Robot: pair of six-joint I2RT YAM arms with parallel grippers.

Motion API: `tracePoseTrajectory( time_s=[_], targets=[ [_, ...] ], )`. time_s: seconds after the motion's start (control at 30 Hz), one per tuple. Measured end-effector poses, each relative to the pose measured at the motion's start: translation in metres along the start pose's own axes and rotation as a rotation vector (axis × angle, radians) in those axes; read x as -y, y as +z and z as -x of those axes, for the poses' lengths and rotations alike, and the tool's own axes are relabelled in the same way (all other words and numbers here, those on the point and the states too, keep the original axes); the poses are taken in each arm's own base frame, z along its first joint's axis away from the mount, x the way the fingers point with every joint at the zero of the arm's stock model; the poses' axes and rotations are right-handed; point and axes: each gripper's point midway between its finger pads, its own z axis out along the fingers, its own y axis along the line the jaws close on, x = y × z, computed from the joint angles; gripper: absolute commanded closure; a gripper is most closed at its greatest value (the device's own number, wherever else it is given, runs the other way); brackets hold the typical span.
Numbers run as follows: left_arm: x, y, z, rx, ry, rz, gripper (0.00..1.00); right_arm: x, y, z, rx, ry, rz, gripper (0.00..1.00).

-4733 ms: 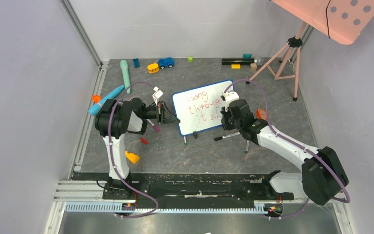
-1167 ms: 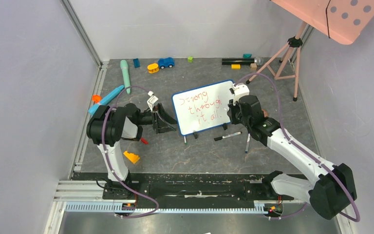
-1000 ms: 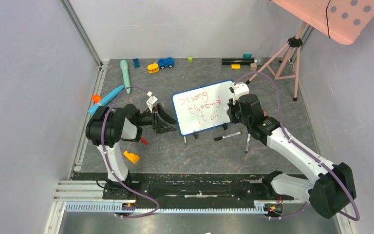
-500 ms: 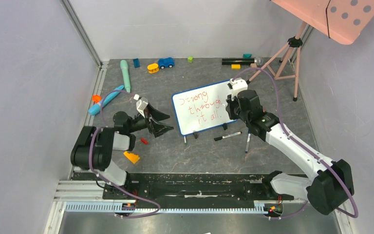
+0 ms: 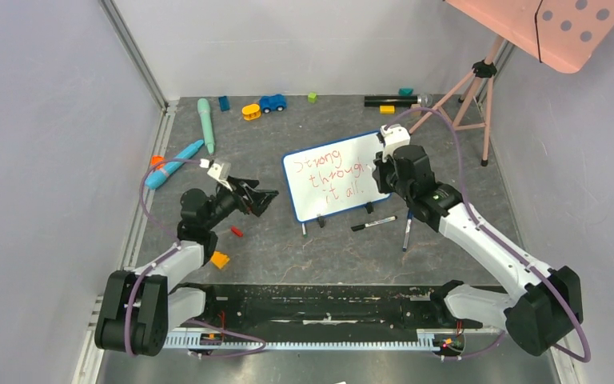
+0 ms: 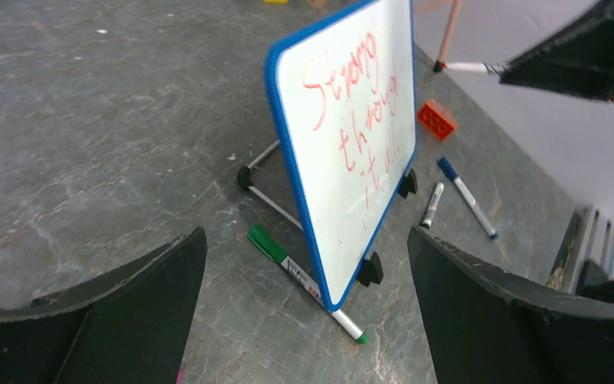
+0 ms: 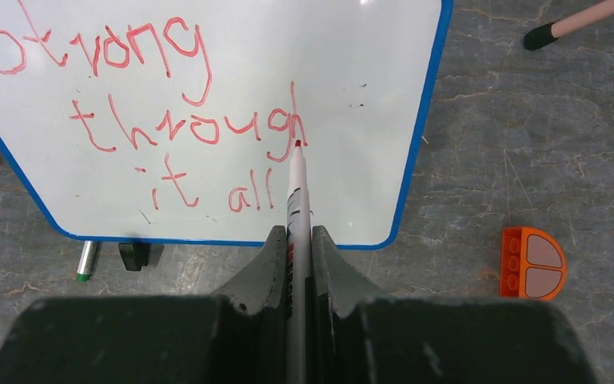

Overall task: Write a sentence on the whiteboard
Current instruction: Pick up the pen cap from the center of the board.

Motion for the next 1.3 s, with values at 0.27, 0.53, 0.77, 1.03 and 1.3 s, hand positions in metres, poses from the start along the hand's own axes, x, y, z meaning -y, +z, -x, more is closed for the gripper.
tracePoseTrajectory(
  time_s=[0.27, 0.53, 0.77, 1.03, 1.3],
  targets=[
    [-0.042, -0.020, 0.024, -0.013, -0.298, 0.231, 0.00, 0.002, -0.026, 0.023, 0.092, 0.042, 0.002, 0.99],
    [-0.065, -0.077, 0.108, 0.060, -0.306, 0.693, 0.00, 0.004, -0.049, 0.036, 0.153, 0.073, 0.011, 0.99],
    [-0.087, -0.121, 0.040, -0.082, -0.533, 1.028, 0.00, 0.001, -0.049, 0.029, 0.120, 0.067, 0.029, 0.99],
    [-0.086, -0.121, 0.006, -0.285, -0.662, 1.086, 0.03, -0.003, -0.052, 0.026, 0.103, 0.064, 0.051, 0.99],
    [-0.079, -0.119, -0.018, -0.434, -0.739, 1.085, 0.07, -0.008, -0.054, 0.024, 0.097, 0.078, 0.079, 0.99]
  ],
)
